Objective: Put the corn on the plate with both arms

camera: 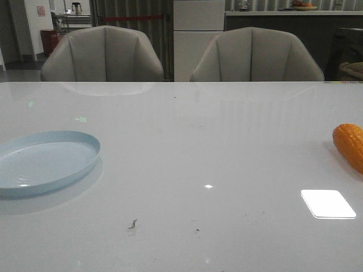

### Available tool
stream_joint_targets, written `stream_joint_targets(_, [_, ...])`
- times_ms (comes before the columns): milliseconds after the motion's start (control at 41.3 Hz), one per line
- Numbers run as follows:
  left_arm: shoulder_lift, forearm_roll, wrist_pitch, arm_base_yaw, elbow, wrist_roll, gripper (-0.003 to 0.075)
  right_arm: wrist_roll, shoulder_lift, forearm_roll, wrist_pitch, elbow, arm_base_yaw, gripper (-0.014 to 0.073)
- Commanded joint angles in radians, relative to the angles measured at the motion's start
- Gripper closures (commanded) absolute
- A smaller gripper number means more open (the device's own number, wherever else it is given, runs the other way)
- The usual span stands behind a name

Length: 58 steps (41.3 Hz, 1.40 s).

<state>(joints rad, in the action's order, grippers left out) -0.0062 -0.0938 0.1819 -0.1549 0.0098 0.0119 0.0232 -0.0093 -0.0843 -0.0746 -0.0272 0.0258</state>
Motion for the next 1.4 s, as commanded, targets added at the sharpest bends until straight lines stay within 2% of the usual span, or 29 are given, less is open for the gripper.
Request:
stream_joint_targets(0, [-0.02, 0.009, 0.125, -0.003, -0.001, -0.012, 0.0627, -0.002, -0.024, -0.023, 0.135, 0.052, 0.005, 0.0536])
stream_joint_targets(218, [-0.011, 0.0, 0.127, -0.003, -0.155, -0.012, 0.0627, -0.003, -0.01, -0.028, 0.121, 0.31, 0.005, 0.0536])
stream_joint_targets(363, [0.053, -0.049, 0.112, -0.003, -0.291, -0.012, 0.0627, -0.003, 0.083, -0.028, 0.075, 0.505, 0.005, 0.0536])
stream_joint_targets(557, [0.255, -0.109, -0.058, -0.003, -0.538, -0.012, 0.0627, -0.004, 0.297, -0.023, 0.057, 0.728, 0.005, 0.0536])
stream_joint_targets(654, [0.374, -0.109, -0.092, -0.003, -0.636, -0.012, 0.0627, -0.004, 0.408, -0.022, 0.008, 0.796, 0.005, 0.0536])
stream_joint_targets(848, [0.57, -0.109, -0.099, -0.003, -0.681, -0.012, 0.0627, -0.004, 0.581, -0.022, -0.069, 0.816, 0.005, 0.0536])
stream_joint_targets(1090, [0.75, -0.103, -0.224, -0.003, -0.681, -0.012, 0.0627, -0.004, 0.728, -0.033, -0.223, 0.816, 0.005, 0.0536])
stream_joint_targets(1308, [0.864, 0.003, -0.244, -0.003, -0.681, -0.012, 0.0627, -0.004, 0.806, -0.263, -0.309, 0.816, 0.004, 0.0536])
stream_joint_targets(1381, [0.883, 0.048, -0.244, -0.003, -0.681, -0.012, 0.0627, -0.023, 0.83, -0.278, -0.316, 0.816, 0.004, 0.0536])
